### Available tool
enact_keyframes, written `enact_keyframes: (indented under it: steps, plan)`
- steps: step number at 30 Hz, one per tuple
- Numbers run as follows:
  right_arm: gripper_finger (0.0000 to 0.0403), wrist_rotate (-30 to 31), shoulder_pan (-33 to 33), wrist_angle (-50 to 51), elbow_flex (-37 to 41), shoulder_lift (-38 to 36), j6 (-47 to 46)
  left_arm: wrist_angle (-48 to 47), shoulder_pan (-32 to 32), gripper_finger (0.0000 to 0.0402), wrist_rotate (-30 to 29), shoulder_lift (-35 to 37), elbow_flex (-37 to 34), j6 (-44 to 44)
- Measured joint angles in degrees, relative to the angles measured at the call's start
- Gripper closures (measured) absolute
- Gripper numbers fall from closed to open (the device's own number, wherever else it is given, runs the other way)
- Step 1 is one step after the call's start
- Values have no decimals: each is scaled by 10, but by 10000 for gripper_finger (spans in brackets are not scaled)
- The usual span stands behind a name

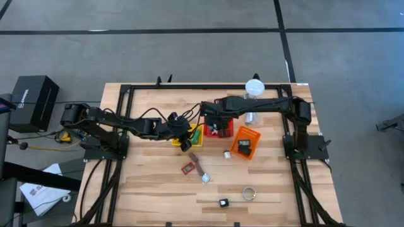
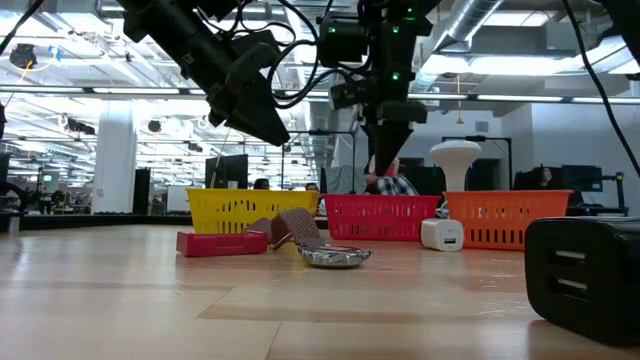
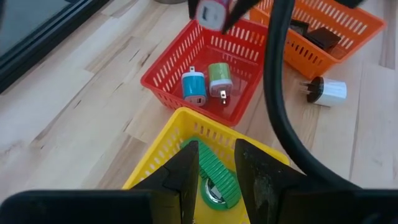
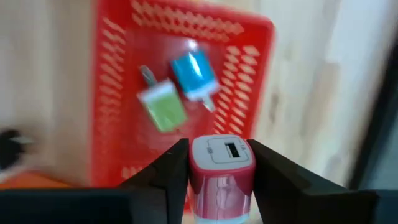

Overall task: Pick & Place Office items
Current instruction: Put the pink charger adapter into the red bin, then put the red digital clock into the orange bin

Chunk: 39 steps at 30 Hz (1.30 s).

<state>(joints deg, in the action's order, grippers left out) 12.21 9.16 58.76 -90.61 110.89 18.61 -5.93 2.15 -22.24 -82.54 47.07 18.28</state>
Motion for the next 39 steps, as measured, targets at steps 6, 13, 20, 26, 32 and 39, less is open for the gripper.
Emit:
enact_keyframes:
  steps: [6,13,20,26,32,39]
  plan:
    - [266,-49,-6,-9,0,0,-31,0,0,302,1,0,0,0]
    - [233,-48,-6,-7,0,0,-136,0,0,302,0,0,0,0]
    - [245,-48,-13,-5,0,0,-208,0,0,302,0,0,0,0]
    - [262,-48,-45,66,0,0,-223,0,0,302,0,0,0,0]
    - [270,-44,-104,141,0,-2,-255,0,0,302,0,0,0,0]
    - [269,-34,-166,179,0,-56,-326,0,1,302,0,0,0,0]
